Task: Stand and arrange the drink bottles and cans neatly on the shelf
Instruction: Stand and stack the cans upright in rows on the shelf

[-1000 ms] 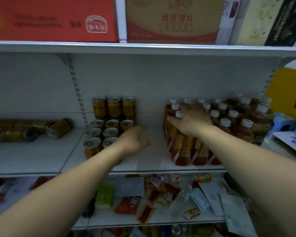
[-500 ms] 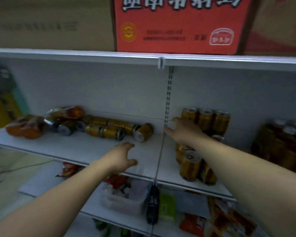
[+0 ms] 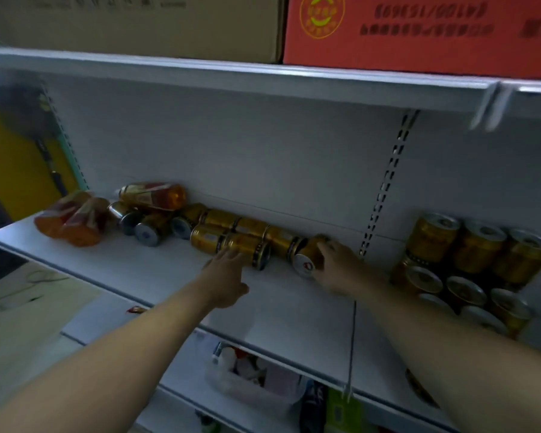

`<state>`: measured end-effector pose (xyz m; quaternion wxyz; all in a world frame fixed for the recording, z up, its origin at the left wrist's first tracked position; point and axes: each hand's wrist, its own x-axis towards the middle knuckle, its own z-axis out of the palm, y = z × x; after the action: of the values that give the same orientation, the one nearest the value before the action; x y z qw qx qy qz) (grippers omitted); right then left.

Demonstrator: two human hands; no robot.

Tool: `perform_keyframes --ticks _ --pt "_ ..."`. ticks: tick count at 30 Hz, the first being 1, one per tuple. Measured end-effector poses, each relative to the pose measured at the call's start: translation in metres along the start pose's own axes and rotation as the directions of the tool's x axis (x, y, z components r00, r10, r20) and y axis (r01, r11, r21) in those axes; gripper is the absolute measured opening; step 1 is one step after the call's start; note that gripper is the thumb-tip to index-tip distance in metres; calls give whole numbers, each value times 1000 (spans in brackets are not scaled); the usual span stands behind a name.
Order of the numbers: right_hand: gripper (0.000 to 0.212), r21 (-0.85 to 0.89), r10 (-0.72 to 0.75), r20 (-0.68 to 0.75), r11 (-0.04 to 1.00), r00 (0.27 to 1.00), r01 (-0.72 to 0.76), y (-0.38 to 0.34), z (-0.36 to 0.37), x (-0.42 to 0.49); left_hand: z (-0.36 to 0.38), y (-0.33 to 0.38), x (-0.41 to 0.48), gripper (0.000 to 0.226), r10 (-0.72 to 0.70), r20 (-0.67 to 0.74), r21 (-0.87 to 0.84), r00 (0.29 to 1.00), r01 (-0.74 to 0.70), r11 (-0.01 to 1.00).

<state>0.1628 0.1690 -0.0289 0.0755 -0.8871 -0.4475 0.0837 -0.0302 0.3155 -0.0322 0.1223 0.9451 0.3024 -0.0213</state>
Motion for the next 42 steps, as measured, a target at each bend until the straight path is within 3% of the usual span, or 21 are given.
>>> perform_keyframes --ticks 4,9,14,18,21,23,25,27,30,33,36,40,42 --pt "81 -225 -103 40 968 994 109 14 18 36 -1 -13 48 80 1 -29 82 1000 1 997" --pt "72 -366 -80 23 927 997 83 11 17 51 3 -23 79 83 47 -41 332 998 -31 943" --pt "71 -259 -31 24 965 999 37 -1 19 33 4 -33 82 87 190 -56 413 980 -151 898" --pt "91 -187 73 4 980 997 -71 -17 31 9 2 -46 68 87 317 -104 377 943 -258 889" --pt "85 -160 120 -2 980 993 -119 -31 35 -9 -3 -45 52 87 365 -191 238 911 -317 918" --pt "80 -124 158 -15 979 987 -159 -42 35 -21 -9 -40 42 91 280 -188 -29 941 -290 957" --pt "72 -7 216 -92 976 972 -217 -52 35 -37 -8 -36 35 93 208 -118 -363 971 -237 901" --pt "69 203 319 -208 939 925 -278 -61 31 -57 -3 -33 27 93 240 -69 -520 968 -240 820" --pt "70 513 477 -286 809 831 -288 -68 22 -87 8 -32 16 81 335 -34 -497 942 -307 812" --pt "60 738 570 -354 657 741 -152 -67 7 -118 3 -26 8 80 389 36 -503 920 -320 803" --pt "60 816 647 -398 574 650 -71 -56 -8 -146 -9 -5 -6 73 376 41 -633 926 -267 727" --pt "59 843 708 -445 538 548 -11 -28 -23 -175 -25 48 -29 52 354 -126 -741 927 -325 587" --pt "56 847 725 -477 531 497 40 -9 -30 -188 -34 82 -37 60 353 -182 -770 918 -356 529"
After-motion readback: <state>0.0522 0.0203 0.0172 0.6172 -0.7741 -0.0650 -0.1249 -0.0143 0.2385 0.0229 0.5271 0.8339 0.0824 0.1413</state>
